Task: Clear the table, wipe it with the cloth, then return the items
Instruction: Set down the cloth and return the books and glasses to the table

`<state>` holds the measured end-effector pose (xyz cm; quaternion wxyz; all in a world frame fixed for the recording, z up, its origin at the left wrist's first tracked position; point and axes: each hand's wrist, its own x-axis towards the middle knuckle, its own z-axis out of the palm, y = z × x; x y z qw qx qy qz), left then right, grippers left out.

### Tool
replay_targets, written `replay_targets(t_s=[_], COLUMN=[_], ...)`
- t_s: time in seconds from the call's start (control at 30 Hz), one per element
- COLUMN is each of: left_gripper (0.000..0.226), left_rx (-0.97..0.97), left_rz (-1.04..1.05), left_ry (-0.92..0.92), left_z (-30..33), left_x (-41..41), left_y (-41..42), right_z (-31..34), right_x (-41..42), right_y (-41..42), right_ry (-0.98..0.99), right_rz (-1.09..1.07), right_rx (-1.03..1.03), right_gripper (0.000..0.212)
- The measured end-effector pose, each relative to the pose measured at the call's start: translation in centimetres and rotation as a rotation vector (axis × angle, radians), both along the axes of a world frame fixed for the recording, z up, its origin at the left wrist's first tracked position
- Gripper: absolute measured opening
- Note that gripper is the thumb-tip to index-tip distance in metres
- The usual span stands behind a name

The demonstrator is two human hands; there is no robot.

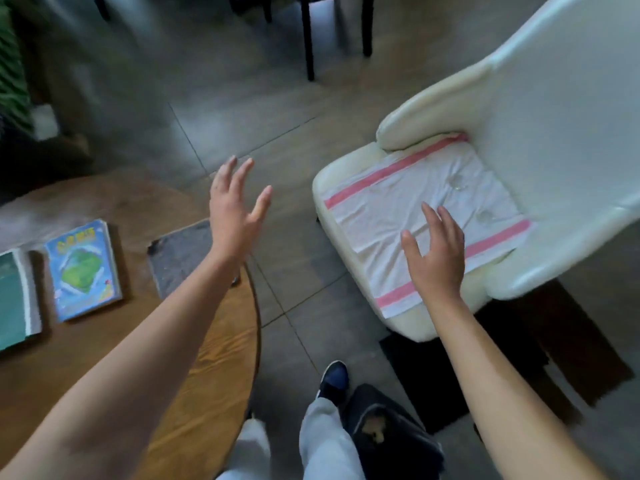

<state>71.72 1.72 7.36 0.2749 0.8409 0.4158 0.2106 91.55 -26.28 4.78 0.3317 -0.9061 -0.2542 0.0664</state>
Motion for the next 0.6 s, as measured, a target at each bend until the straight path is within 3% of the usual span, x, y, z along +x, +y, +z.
replay_targets(t_s=[0.23, 0.6], left_gripper=[0.074, 0.084], left_rx=[-0.167, -0.289], left_rz=[-0.239, -0.536], left_ry=[0.017, 0.159], left_z=[-1.5, -10.7], left_x=[12.6, 33.9], left_y=[-5.6, -9.1], right_z=[-1.5, -9.4], right_x=[7.5, 19.5], right_y=[-7.9, -10.8], right_ry=[0.157, 0.303], right_rz=[-0.264, -0.597], right_rx=[0.04, -0.021], right_gripper=[0.066, 0.076])
